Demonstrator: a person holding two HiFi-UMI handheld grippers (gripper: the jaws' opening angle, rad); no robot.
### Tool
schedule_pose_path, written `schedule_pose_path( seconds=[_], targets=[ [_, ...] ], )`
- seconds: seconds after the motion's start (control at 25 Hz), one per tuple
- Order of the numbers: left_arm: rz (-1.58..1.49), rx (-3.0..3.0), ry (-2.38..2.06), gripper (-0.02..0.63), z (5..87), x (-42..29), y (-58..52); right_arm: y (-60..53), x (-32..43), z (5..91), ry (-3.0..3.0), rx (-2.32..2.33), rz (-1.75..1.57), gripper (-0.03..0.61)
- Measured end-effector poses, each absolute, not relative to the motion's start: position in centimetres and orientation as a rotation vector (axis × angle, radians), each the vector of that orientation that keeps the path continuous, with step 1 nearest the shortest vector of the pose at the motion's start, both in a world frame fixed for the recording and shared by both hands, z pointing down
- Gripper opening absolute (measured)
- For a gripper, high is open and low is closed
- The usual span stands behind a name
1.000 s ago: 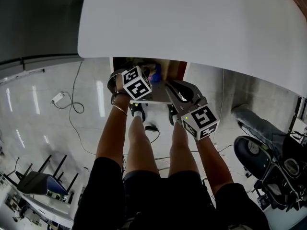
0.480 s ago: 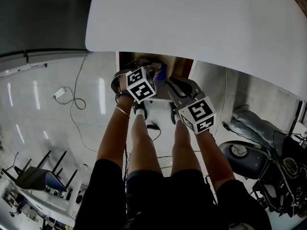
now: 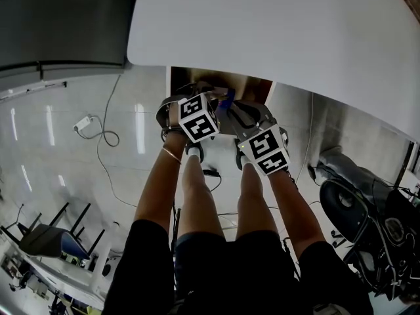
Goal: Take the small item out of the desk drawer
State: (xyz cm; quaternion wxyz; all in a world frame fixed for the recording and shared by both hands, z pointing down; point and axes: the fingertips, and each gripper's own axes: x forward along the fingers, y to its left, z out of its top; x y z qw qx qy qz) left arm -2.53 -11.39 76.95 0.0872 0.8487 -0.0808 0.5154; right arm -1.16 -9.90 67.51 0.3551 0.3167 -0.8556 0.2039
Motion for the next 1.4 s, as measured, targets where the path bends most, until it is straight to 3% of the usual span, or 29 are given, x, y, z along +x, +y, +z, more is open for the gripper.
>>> schedule_pose_path(
  seconds=[1.4],
  targets=[
    [1.457,2.564,-0.147,0.117,75.3,-3.6,-9.0,-10.6,-3.6,75.5,-1.923,0.348,0.205,0.144]
  ],
)
